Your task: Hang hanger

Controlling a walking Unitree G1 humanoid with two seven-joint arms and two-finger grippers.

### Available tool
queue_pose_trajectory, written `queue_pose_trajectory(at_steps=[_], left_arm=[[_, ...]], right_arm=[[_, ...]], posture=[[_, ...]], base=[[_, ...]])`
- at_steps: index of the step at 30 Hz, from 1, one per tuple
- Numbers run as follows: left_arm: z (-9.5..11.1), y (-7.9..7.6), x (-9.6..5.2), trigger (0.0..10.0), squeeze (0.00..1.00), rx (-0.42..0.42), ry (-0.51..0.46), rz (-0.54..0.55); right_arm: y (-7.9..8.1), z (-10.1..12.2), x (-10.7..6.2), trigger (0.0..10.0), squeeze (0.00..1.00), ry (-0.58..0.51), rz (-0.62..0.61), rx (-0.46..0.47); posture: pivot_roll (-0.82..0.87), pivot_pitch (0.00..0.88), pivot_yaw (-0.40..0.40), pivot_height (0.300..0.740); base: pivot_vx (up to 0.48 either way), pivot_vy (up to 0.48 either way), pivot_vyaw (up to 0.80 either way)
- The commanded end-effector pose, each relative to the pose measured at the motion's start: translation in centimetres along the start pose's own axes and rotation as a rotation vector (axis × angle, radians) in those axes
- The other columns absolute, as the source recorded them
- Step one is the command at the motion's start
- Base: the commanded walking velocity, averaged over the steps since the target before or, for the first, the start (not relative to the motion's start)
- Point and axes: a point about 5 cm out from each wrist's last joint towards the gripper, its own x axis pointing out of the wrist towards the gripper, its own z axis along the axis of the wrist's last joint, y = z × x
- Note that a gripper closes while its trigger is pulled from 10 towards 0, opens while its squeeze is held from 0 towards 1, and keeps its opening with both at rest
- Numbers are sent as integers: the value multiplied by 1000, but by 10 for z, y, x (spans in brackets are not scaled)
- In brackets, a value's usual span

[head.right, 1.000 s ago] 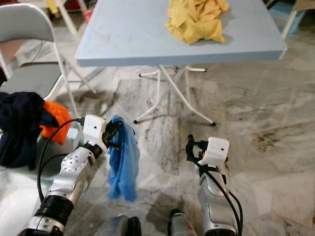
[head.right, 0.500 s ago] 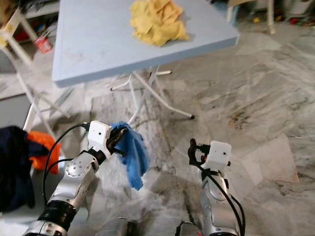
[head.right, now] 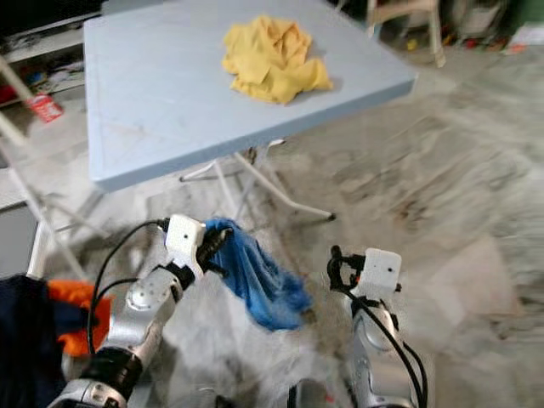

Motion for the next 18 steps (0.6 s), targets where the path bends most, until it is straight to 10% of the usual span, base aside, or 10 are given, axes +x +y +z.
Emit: queue_pose_trajectory(at_steps=[1,18], left_arm=[[-1,8,-3,10000,0,16,-1,20],[-4,1,6,10000,0,-28,4,42]], right_arm=[[8,-5,-1,10000,0,24,24,6],[2,2,3,10000,0,4,13,-54]], posture=[[-162,82,22,740],[-180,159,37,740]], base=[[315,352,0],[82,34,0]])
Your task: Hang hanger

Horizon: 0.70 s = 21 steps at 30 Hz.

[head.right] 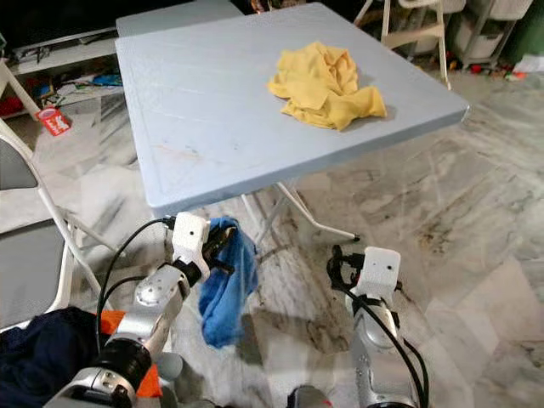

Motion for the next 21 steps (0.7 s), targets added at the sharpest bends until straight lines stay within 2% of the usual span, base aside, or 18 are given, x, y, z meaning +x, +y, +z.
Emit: queue_pose_trajectory(at_steps=[1,3,12,21], left_arm=[[3,-5,4,10000,0,5,-17,-11],[3,-5,4,10000,0,5,-19,-11],[-7,-3,-2,10000,0,-22,-8,18],[-14,0,-9,10000,0,-39,2,40]], right_arm=[[-4,0,-1,10000,0,12,-1,-23],[-2,0,-2,10000,0,16,15,-34],[5,-1,1,10000,0,18,54,-43],[10,1,0,10000,0,15,92,-54]], posture=[[-178,158,30,740],[-177,165,26,740],[-160,182,18,740],[-154,204,14,740]], base=[[0,0,0],[0,0,-241],[0,-28,-664],[0,-270,0]])
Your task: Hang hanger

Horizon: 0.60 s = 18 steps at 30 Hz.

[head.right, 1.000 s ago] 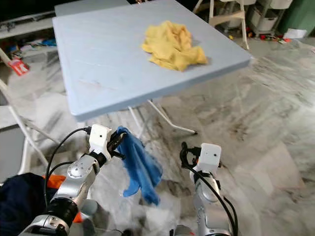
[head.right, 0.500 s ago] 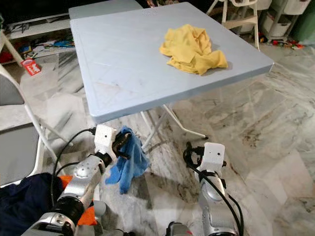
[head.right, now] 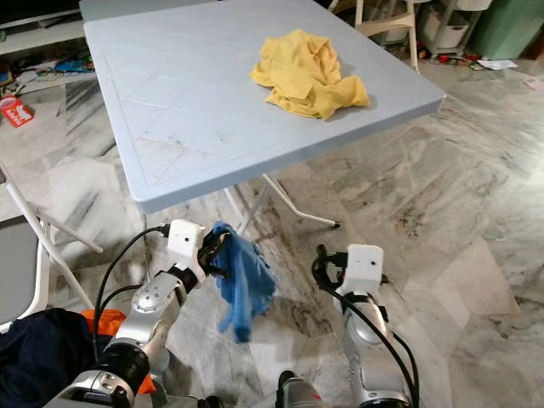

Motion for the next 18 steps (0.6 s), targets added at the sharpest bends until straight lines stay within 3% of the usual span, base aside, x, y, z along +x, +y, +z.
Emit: queue_pose_trajectory(at_steps=[1,16,18], left_arm=[[0,-3,-1,10000,0,-3,-12,-11],[1,-4,1,10000,0,16,3,-52],[1,-4,1,10000,0,17,4,-54]], right_arm=[[-4,-3,-2,10000,0,15,-12,-3],[-1,-8,-9,10000,0,23,-23,39],[-1,-7,-9,10000,0,14,-35,0]], posture=[[-154,212,21,740],[-169,227,62,740],[-169,228,63,740]], base=[[0,-307,0],[0,-382,0],[0,-412,0]])
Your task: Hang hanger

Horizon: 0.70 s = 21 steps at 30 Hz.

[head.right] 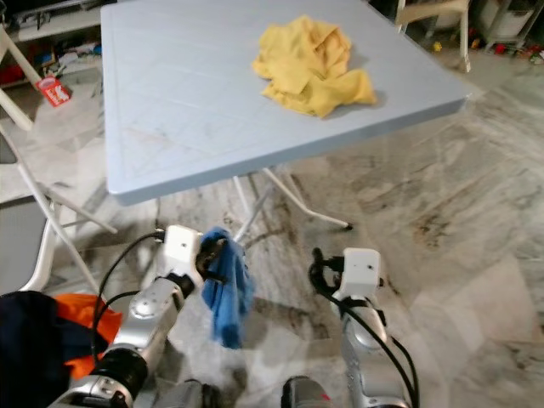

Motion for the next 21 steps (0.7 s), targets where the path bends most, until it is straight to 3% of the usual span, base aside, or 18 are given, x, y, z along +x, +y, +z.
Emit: queue_pose_trajectory(at_steps=[1,8,15,21], left_arm=[[-3,8,-6,10000,0,9,13,17],[-1,12,-9,10000,0,10,3,25],[-3,17,-18,10000,0,16,5,28],[-5,22,-20,10000,0,-42,20,80]], right_arm=[[4,-1,-3,10000,0,-6,-13,-44],[-6,3,-10,10000,0,-43,-48,-7],[-31,9,-22,10000,0,-58,-130,-25],[-38,3,-35,10000,0,-43,-147,-18]], posture=[[-169,228,64,740],[-165,227,62,740],[-164,227,61,740],[-175,230,72,740]], base=[[0,-412,0],[0,-408,0],[0,-377,0],[0,0,0]])
